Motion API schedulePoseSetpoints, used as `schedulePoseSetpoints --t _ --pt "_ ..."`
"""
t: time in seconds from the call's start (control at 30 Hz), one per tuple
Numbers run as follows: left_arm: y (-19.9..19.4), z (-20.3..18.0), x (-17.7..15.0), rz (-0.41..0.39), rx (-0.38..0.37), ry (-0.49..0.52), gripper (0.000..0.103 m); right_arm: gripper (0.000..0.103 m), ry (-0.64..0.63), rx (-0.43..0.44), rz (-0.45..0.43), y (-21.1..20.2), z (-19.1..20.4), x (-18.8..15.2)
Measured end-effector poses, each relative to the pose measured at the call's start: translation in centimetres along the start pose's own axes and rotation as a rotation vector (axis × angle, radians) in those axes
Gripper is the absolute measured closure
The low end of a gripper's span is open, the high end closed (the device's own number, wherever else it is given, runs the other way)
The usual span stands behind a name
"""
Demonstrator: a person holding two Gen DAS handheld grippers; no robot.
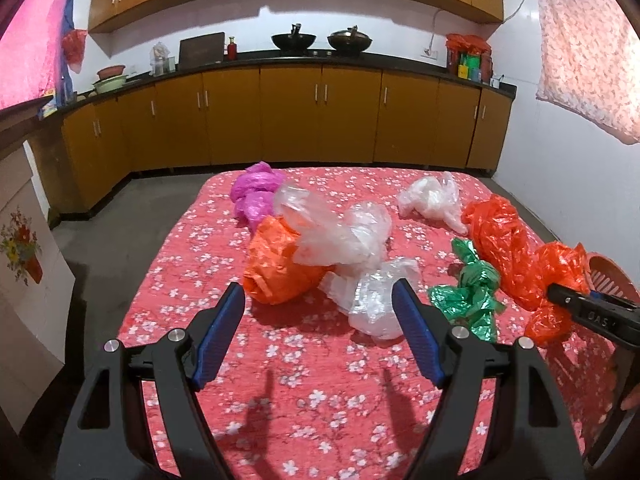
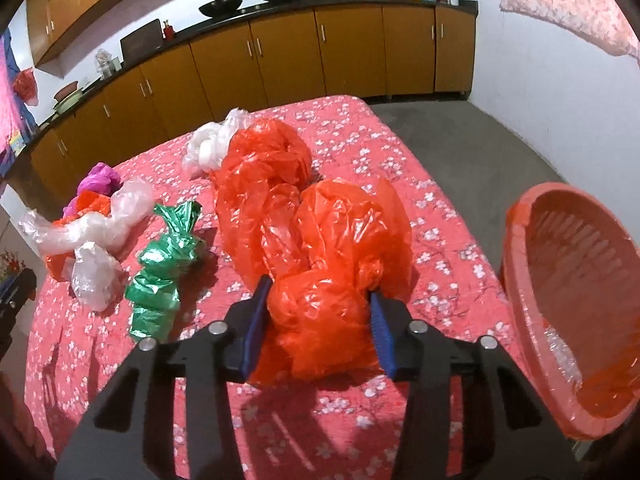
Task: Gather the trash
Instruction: 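Grasp the clear plastic bag with the left tool while the right tool carries the red bag toward the basket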
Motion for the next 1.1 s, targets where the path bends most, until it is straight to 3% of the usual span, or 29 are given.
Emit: schedulePoseSetpoints --t 0.5,0.77,0.87,1.1 --pt "5.9 -4.2 0.5 0.160 -0.046 0.028 0.028 0.059 0.060 -0.009 -0.003 -1.3 -3.2 0.5" --pt "6.6 -4.8 0.7 0.181 -0.055 0.052 0.062 0.059 0.063 -0.001 -0.004 -1.5 -3.5 0.5" --pt "6.1 -4.9 0.6 0.170 -0.063 0.057 0.069 0.059 0.066 0.001 -0.005 -1.8 -3.6 0.5" --pt "3.7 -4.5 0.5 0.134 -0.107 0.042 0.072 0.059 0.057 0.016 -0.020 -3.2 -3.5 0.4"
Point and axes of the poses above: each gripper's, at about its wrist camera, not at the fingertips, and y roughly the way its jaws point, z to its left, x to its top, the point moved 6 cm from there along y, roughly the way its jaws point, and after that the axes turned 11 degrees about y, right-handed, at the moved point
